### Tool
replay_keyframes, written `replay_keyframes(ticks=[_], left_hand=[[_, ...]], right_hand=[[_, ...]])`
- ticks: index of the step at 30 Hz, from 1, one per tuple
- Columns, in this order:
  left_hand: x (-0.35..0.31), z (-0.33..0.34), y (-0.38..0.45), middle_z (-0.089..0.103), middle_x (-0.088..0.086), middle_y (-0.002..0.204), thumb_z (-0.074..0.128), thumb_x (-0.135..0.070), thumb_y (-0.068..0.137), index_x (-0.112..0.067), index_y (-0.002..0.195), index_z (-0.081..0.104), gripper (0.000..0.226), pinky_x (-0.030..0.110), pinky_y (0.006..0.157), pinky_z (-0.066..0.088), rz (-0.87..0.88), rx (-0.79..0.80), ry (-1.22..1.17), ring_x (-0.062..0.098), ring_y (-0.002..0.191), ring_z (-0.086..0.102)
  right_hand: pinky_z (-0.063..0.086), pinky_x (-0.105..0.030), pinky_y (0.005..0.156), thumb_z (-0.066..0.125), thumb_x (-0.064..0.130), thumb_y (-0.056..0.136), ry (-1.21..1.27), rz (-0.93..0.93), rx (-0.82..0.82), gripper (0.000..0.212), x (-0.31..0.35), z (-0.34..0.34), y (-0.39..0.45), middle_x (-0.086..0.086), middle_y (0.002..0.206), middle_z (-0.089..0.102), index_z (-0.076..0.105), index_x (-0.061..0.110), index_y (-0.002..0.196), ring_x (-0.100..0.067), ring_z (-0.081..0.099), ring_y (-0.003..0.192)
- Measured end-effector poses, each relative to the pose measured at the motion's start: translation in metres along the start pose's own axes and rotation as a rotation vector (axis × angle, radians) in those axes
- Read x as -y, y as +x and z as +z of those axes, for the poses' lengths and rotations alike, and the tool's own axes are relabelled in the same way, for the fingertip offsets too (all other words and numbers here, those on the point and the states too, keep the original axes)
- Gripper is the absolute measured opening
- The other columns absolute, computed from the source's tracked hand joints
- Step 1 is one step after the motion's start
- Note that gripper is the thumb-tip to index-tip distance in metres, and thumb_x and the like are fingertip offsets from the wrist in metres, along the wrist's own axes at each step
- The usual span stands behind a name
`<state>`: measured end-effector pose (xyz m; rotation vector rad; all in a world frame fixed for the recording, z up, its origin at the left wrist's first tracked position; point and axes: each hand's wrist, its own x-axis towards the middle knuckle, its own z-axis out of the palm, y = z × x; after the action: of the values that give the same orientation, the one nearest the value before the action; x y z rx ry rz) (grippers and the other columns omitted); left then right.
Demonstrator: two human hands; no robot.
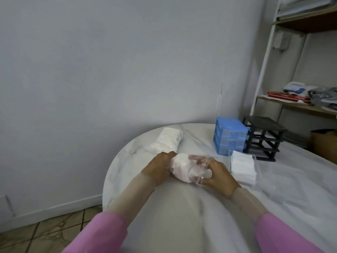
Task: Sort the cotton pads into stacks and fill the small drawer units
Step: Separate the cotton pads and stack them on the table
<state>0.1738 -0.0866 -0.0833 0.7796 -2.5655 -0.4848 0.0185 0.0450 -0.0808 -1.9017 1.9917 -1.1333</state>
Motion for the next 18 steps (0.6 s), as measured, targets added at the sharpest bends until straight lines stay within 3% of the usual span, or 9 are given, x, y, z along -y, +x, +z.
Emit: replay_keyframes(ticks=[3, 5, 7, 9, 11, 12, 14, 16, 18], left_hand=[[-0.002, -0.005, 0.001, 0.066, 0.013, 0.103, 0.063, -0.005, 0.08, -0.001, 0.104, 0.063, 0.024, 0.024, 0.075, 0.038, 0.057, 0.035, -0.061, 0.026, 0.095, 0.058], [-0.005, -0.007, 0.002, 0.067, 0.014, 0.1, 0.065, -0.011, 0.078, -0.001, 0.102, 0.063, 0.026, 0.031, 0.079, 0.042, 0.082, 0.071, -0.071, 0.028, 0.094, 0.059], [-0.008, -0.007, 0.003, 0.066, 0.013, 0.106, 0.065, -0.009, 0.079, -0.005, 0.11, 0.062, 0.032, 0.034, 0.085, 0.042, 0.058, 0.096, -0.054, 0.028, 0.099, 0.058], [-0.011, -0.006, 0.003, 0.064, 0.011, 0.11, 0.064, -0.01, 0.078, -0.006, 0.114, 0.06, 0.037, 0.034, 0.088, 0.041, 0.035, 0.099, -0.068, 0.027, 0.105, 0.057], [-0.013, -0.004, 0.003, 0.058, 0.008, 0.121, 0.063, -0.018, 0.076, -0.011, 0.122, 0.054, 0.047, 0.038, 0.101, 0.036, 0.012, 0.115, -0.011, 0.027, 0.119, 0.05], [-0.016, -0.003, 0.002, 0.048, 0.006, 0.134, 0.062, -0.019, 0.079, -0.015, 0.133, 0.044, 0.057, 0.043, 0.111, 0.024, -0.011, 0.136, 0.071, 0.024, 0.131, 0.037], [-0.021, -0.001, -0.002, 0.02, 0.0, 0.153, 0.058, -0.016, 0.083, -0.019, 0.147, 0.018, 0.076, 0.048, 0.115, -0.001, -0.022, 0.159, 0.237, 0.014, 0.143, 0.01], [-0.029, 0.001, -0.005, 0.01, -0.005, 0.156, 0.06, -0.016, 0.082, -0.024, 0.149, 0.008, 0.085, 0.05, 0.113, -0.008, 0.035, 0.143, 0.277, 0.008, 0.144, 0.003], [-0.034, 0.003, -0.005, 0.014, -0.008, 0.155, 0.062, -0.023, 0.083, -0.028, 0.148, 0.012, 0.082, 0.051, 0.114, -0.008, 0.079, 0.142, 0.245, 0.006, 0.143, 0.007]], right_hand=[[0.026, 0.005, 0.083, 0.073, 0.009, 0.078, 0.028, -0.014, 0.075, 0.058, 0.004, 0.001, 0.002, 0.016, 0.114, 0.049, 0.046, 0.025, 0.127, 0.01, 0.045, 0.102], [0.025, 0.002, 0.091, 0.072, 0.012, 0.079, -0.008, -0.006, 0.117, 0.062, -0.001, 0.001, 0.004, 0.01, 0.122, 0.047, 0.042, 0.022, 0.133, 0.006, 0.044, 0.111], [0.028, -0.018, 0.107, 0.067, 0.023, 0.084, -0.126, 0.033, 0.184, 0.063, -0.007, 0.003, 0.005, 0.0, 0.136, 0.044, 0.038, 0.017, 0.14, -0.012, 0.041, 0.127], [0.028, -0.032, 0.111, 0.064, 0.029, 0.087, -0.193, 0.066, 0.205, 0.061, -0.013, 0.003, 0.004, -0.006, 0.143, 0.04, 0.038, 0.015, 0.14, -0.022, 0.036, 0.133], [0.03, -0.02, 0.106, 0.068, 0.027, 0.083, -0.162, 0.037, 0.151, 0.051, -0.014, 0.003, 0.002, -0.002, 0.14, 0.043, 0.046, 0.022, 0.129, -0.017, 0.041, 0.128], [0.032, -0.011, 0.1, 0.072, 0.024, 0.08, -0.133, 0.02, 0.12, 0.045, -0.013, 0.003, 0.001, 0.003, 0.135, 0.047, 0.048, 0.031, 0.117, -0.012, 0.045, 0.122], [0.037, -0.008, 0.088, 0.074, 0.018, 0.075, -0.114, -0.008, 0.066, 0.045, -0.01, 0.001, 0.0, 0.008, 0.121, 0.055, 0.045, 0.041, 0.101, -0.009, 0.053, 0.107], [0.038, -0.008, 0.082, 0.073, 0.016, 0.077, -0.111, -0.031, 0.058, 0.041, -0.009, 0.0, 0.0, 0.01, 0.109, 0.055, 0.051, 0.032, 0.107, -0.007, 0.054, 0.096], [0.039, -0.008, 0.081, 0.071, 0.018, 0.081, -0.112, -0.039, 0.071, 0.037, -0.009, -0.002, -0.001, 0.006, 0.107, 0.054, 0.054, 0.02, 0.113, -0.009, 0.054, 0.095]])
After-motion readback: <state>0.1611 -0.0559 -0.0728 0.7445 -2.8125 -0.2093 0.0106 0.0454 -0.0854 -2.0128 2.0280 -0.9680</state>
